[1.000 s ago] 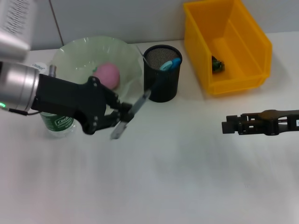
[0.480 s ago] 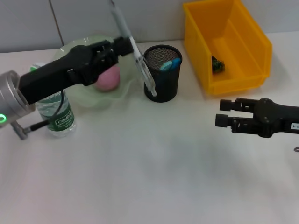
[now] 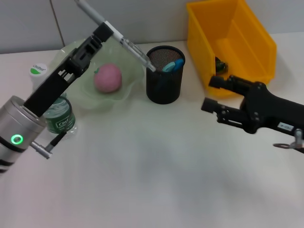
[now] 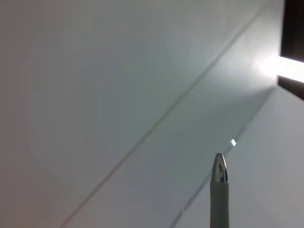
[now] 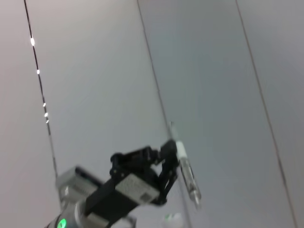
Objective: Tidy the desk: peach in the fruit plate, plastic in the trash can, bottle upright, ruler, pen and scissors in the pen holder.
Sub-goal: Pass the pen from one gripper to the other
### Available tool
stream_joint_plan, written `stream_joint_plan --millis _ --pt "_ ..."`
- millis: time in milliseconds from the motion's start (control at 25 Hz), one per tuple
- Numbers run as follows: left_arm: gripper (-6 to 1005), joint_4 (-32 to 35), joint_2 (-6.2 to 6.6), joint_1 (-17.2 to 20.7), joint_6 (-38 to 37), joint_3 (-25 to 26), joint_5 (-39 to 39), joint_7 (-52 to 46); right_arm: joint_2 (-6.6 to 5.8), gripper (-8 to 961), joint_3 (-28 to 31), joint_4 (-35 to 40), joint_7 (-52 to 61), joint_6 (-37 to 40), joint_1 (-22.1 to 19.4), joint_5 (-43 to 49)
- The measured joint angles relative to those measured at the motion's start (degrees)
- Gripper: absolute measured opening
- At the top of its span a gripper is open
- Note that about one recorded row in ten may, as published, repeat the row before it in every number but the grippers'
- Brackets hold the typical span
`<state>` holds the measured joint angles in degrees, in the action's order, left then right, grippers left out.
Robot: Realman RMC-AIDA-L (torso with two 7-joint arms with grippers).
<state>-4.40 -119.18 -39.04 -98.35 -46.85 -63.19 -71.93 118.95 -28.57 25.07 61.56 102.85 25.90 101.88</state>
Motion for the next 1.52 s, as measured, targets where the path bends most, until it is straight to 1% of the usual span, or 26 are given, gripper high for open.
stream_joint_plan --millis 40,80,120,240,280,320,360,480,520,560,600,680,720,840,1040,1520 --pt "134 0.00 0.00 0.00 0.00 0.00 0.00 0.00 0.12 726 -0.01 -1.07 -1.57 -0.37 0.24 -0.89" --pt "134 -4.33 -0.01 -0.64 -0.16 4.05 -0.45 1.19 0.20 726 0.05 -3.62 -5.61 -1.17 1.03 -2.27" --pt "134 -4.81 -0.01 -0.67 -0.16 4.59 -0.54 1.22 0.20 726 0.05 -3.62 -5.61 -1.17 1.03 -2.27" --pt "134 -7.11 0.00 -0.79 -0.10 6.86 -0.76 1.26 0.21 726 0.26 -7.01 -12.06 -2.63 2.53 -3.35" --pt "133 -8.97 0.01 -0.84 -0.09 9.08 -1.50 1.26 0.28 726 0.39 -9.52 -17.24 -3.97 3.70 -3.96" --pt "133 -8.97 0.01 -0.84 -0.09 9.08 -1.50 1.26 0.28 726 0.39 -9.52 -17.24 -3.97 3.70 -3.96" --pt "133 -9.57 0.01 -0.84 -0.08 10.18 -2.48 1.27 0.33 726 0.49 -10.53 -19.19 -4.61 4.18 -4.13" --pt "133 -11.36 0.00 -0.60 0.65 15.65 -7.98 1.76 0.42 726 0.72 -14.19 -25.42 -6.67 6.43 -4.54" --pt "133 -11.36 0.00 -0.60 0.65 15.65 -7.98 1.76 0.42 726 0.72 -14.19 -25.42 -6.67 6.43 -4.54" --pt "133 -11.87 0.01 -0.53 0.92 17.33 -9.57 2.04 0.45 726 0.77 -15.06 -26.96 -7.03 6.89 -4.58" --pt "133 -13.00 0.01 -0.35 1.47 21.08 -13.32 2.82 0.48 726 0.83 -15.70 -28.15 -7.24 7.28 -4.68" --pt "133 -14.19 0.01 -0.15 2.19 26.16 -18.42 4.14 0.56 726 0.94 -17.66 -31.58 -7.78 8.36 -5.18" --pt "133 -14.19 0.01 -0.15 2.19 26.16 -18.42 4.14 0.56 726 0.94 -17.66 -31.58 -7.78 8.36 -5.18" --pt "134 -14.62 0.00 -0.09 3.50 29.59 -22.58 4.49 0.61 726 1.08 -18.56 -34.07 -8.12 9.24 -5.37" --pt "134 -14.70 0.01 0.03 4.52 31.34 -25.00 4.40 0.66 725 1.58 -19.46 -36.40 -8.47 10.38 -6.00" --pt "133 -14.88 0.00 0.53 5.19 31.61 -25.24 4.36 0.67 726 1.63 -20.62 -36.65 -9.38 12.42 -6.70"
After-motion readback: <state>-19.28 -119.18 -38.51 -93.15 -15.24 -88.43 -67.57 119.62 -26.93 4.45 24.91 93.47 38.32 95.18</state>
